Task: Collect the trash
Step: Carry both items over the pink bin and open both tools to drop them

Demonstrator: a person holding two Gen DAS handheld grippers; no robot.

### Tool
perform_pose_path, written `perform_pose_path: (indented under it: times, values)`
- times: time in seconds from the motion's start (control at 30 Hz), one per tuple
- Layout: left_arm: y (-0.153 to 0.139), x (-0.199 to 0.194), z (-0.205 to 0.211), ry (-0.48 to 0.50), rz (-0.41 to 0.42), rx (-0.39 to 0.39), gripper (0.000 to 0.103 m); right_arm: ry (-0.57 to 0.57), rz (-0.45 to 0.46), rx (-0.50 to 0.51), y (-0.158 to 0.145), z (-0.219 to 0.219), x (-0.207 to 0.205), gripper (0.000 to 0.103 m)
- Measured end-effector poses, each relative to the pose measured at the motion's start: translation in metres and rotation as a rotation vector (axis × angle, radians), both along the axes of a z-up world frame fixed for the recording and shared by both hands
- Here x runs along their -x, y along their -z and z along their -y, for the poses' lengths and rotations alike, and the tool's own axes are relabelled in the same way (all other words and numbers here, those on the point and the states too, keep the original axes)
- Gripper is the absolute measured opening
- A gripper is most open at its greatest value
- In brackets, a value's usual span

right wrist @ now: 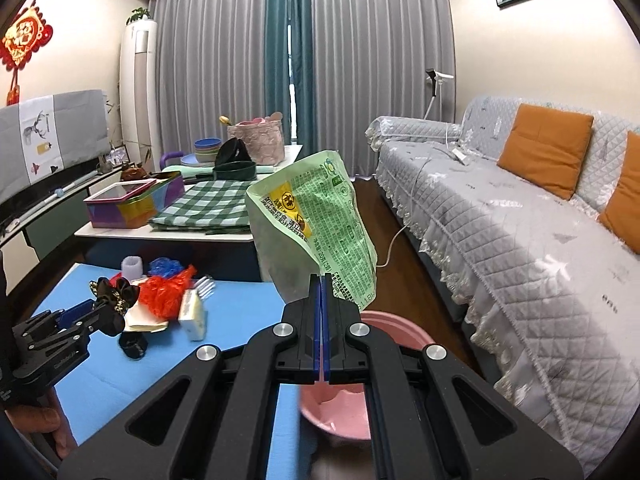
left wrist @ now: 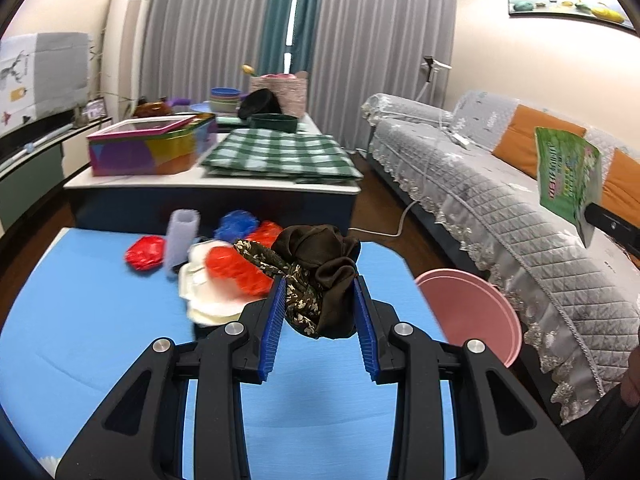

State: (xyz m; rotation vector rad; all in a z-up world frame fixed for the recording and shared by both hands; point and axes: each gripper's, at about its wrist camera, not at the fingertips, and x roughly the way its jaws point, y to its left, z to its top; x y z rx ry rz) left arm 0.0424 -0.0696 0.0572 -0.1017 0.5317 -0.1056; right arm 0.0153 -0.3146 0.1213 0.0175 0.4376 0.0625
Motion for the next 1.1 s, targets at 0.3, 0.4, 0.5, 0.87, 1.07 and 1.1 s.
perform_pose_path:
  times: [0.3, 0.4, 0.5, 0.87, 1.07, 1.1]
  values:
    - [-0.004, -0.028, 0.058, 0.102, 0.009, -0.011, 0.033, 0.047, -0.041, -0.033, 0.011, 0.053, -0.031, 0.001]
    - [-0.003, -0.039, 0.081, 0.145, 0.011, -0.018, 0.033, 0.074, -0.073, -0.068, 0.027, 0.072, -0.043, 0.001]
    - [0.002, -0.05, 0.103, 0.182, 0.009, -0.028, 0.033, 0.085, -0.094, -0.091, 0.036, 0.084, -0.054, 0.001]
    - [0.026, -0.078, 0.154, 0.274, -0.034, -0.038, 0.033, 0.07, -0.142, -0.128, 0.058, 0.095, -0.091, 0.001]
    - [0.036, -0.087, 0.168, 0.309, -0.057, -0.045, 0.033, 0.067, -0.155, -0.142, 0.063, 0.099, -0.1, 0.001]
    - [0.038, -0.088, 0.17, 0.313, -0.061, -0.045, 0.033, 0.066, -0.157, -0.143, 0.064, 0.099, -0.1, 0.001]
